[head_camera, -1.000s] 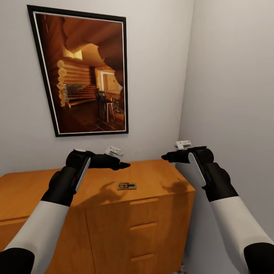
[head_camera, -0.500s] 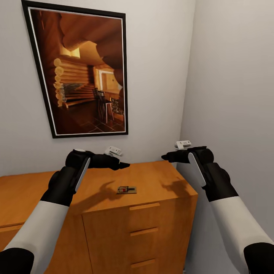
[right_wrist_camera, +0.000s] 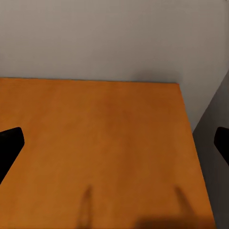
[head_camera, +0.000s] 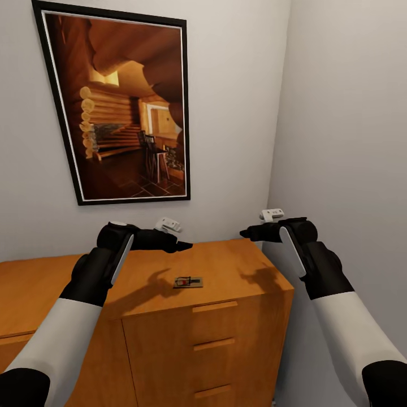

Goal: Take the four mousetraps from the cabinet in the bathroom and place them on the bathroom floor. Make sure all four end up on the same floor surface, and ensure that at least two of them are either under or directly next to the same bathroom sink.

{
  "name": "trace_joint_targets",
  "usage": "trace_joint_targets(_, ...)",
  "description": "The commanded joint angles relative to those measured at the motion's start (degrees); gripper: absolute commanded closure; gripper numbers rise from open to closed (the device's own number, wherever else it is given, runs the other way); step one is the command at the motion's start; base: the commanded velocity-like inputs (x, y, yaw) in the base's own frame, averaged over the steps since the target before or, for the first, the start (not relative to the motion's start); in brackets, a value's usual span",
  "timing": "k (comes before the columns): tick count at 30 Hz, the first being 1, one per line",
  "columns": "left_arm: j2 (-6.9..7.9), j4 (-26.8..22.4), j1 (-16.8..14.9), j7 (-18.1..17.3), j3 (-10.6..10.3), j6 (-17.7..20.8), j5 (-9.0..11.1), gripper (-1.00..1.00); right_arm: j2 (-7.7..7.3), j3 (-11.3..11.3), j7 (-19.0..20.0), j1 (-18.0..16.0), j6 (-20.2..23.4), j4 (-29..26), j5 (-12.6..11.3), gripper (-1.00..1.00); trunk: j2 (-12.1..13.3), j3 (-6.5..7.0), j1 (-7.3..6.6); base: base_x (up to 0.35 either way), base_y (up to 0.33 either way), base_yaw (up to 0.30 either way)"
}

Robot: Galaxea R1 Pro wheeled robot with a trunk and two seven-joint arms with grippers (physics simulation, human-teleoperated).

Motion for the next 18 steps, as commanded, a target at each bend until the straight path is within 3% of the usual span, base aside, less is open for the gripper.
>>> trace_joint_targets(1, 0.21, -0.05, -0.05, -0.73, -0.05, 0.05, -0.58, -1.0, -0.05, 0.09, -0.06, -0.05, 0.21, -0.04, -0.19, -1.0, -0.04, -0.07, 0.0, 0.0, 0.0, 0.0)
trace_joint_targets(4, 0.82, -0.05, -0.05, -1.63, -0.23, -0.1, -0.58, -1.0, -0.05, 0.09, -0.05, -0.05, 0.21, -0.04, -0.19, -1.0, -0.04, -0.07, 0.0, 0.0, 0.0, 0.0)
trace_joint_targets(6, 2.13, -0.04, -0.05, -4.48, -1.41, -0.5, -0.63, -1.0, -0.06, 0.09, -0.04, -0.05, 0.21, -0.04, -0.19, -1.0, -0.04, -0.07, 0.0, 0.0, 0.0, 0.0)
trace_joint_targets(7, 2.64, -0.03, -0.05, -5.74, -2.17, -0.8, -0.65, -1.0, -0.06, 0.09, -0.04, -0.05, 0.21, -0.04, -0.19, -1.0, -0.04, -0.07, 0.0, 0.0, 0.0, 0.0)
trace_joint_targets(9, 4.73, 0.16, -0.05, -11.33, -5.96, -3.12, -0.77, -1.0, -0.09, 0.09, -0.02, -0.05, 0.21, -0.04, -0.19, -1.0, -0.04, -0.07, 0.0, 0.0, 0.0, 0.0)
trace_joint_targets(11, 5.67, 0.39, -0.05, -13.74, -7.57, -4.41, -0.83, -1.0, -0.11, 0.09, 0.0, -0.05, 0.21, -0.04, -0.19, -1.0, -0.04, -0.07, 0.0, 0.0, 0.0, 0.0)
trace_joint_targets(18, 7.38, 1.37, -0.05, -17.57, -9.89, -6.66, -0.93, -1.0, -0.13, 0.09, 0.04, -0.05, 0.21, -0.04, -0.17, -1.0, -0.04, -0.07, 0.0, 0.0, 0.0, 0.0)
